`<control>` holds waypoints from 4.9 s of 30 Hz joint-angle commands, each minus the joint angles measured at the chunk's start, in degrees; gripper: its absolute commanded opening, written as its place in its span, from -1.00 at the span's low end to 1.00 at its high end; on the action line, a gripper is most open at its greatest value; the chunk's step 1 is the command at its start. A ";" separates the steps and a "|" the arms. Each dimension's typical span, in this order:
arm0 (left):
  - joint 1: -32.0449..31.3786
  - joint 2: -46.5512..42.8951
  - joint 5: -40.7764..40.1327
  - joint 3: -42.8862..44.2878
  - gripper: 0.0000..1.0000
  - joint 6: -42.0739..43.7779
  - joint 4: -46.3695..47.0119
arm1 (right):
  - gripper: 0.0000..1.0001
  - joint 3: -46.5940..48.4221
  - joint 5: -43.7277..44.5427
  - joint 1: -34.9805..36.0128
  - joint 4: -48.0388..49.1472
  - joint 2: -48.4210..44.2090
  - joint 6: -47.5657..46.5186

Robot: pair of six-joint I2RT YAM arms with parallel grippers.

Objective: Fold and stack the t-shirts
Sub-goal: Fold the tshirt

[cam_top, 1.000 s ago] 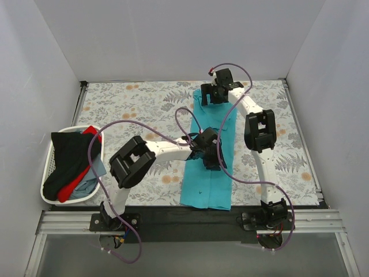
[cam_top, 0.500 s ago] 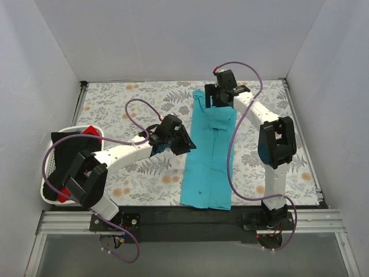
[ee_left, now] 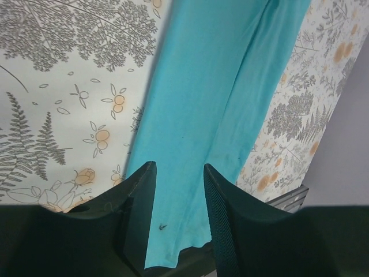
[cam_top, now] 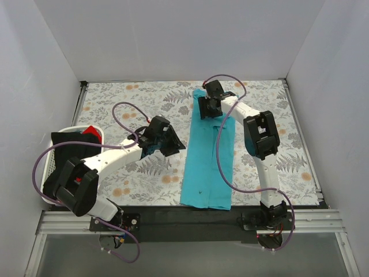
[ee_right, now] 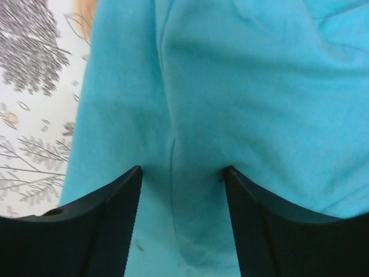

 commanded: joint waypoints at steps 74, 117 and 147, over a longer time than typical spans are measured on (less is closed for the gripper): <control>-22.84 2.24 -8.84 -15.37 -0.95 -4.27 -4.42 | -0.24 -82.12 11.20 25.32 -3.51 -79.26 32.64; -7.83 9.78 -10.43 11.85 -1.00 5.92 -6.80 | -0.88 -49.97 22.54 19.89 0.35 -57.31 16.65; 6.60 37.56 -1.64 41.93 -1.00 12.95 -7.94 | -0.97 -31.50 9.62 0.19 10.55 -30.65 7.76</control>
